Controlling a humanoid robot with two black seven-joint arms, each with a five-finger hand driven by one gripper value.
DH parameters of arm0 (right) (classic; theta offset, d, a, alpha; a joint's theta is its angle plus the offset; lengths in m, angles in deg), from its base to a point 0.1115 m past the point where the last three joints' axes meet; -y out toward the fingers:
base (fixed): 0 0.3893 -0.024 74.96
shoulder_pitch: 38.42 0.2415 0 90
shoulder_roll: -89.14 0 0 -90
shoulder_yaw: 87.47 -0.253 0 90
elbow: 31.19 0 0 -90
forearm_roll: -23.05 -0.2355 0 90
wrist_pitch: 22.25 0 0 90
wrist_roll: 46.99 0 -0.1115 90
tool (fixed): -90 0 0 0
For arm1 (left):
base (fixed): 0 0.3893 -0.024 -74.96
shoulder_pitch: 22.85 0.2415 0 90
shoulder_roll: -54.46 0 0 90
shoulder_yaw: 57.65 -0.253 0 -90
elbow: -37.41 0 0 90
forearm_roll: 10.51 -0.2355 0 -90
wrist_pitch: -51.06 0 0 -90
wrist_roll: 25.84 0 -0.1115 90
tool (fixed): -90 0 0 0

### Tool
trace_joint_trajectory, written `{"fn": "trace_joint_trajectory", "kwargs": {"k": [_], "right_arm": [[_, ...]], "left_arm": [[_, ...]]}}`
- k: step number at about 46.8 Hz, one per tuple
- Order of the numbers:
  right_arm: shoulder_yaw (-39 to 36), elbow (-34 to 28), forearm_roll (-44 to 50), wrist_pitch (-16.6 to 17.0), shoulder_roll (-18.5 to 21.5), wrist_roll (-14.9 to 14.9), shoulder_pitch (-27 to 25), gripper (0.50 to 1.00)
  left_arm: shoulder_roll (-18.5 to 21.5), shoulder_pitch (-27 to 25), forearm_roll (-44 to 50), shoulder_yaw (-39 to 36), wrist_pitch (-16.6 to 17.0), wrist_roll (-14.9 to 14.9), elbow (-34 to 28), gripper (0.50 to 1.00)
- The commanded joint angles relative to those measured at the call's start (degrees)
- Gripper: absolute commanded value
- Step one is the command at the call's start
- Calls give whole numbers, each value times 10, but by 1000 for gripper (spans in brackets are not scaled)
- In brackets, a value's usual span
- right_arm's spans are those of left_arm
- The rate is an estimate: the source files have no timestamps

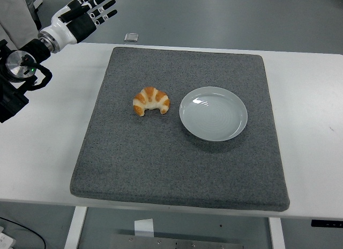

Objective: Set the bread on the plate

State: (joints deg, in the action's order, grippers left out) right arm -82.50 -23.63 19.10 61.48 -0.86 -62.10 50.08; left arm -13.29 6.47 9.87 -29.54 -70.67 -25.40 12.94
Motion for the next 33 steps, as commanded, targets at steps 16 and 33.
{"fn": "trace_joint_trajectory", "kwargs": {"k": [16,33], "right_arm": [[0,0,0,0,0,0,0,932],[0,0,0,0,0,0,0,932]], "left_arm": [[-4,-4,-5,0,0,0,0,996],[-2,-8,-7,-3,5,0,0,996]]}}
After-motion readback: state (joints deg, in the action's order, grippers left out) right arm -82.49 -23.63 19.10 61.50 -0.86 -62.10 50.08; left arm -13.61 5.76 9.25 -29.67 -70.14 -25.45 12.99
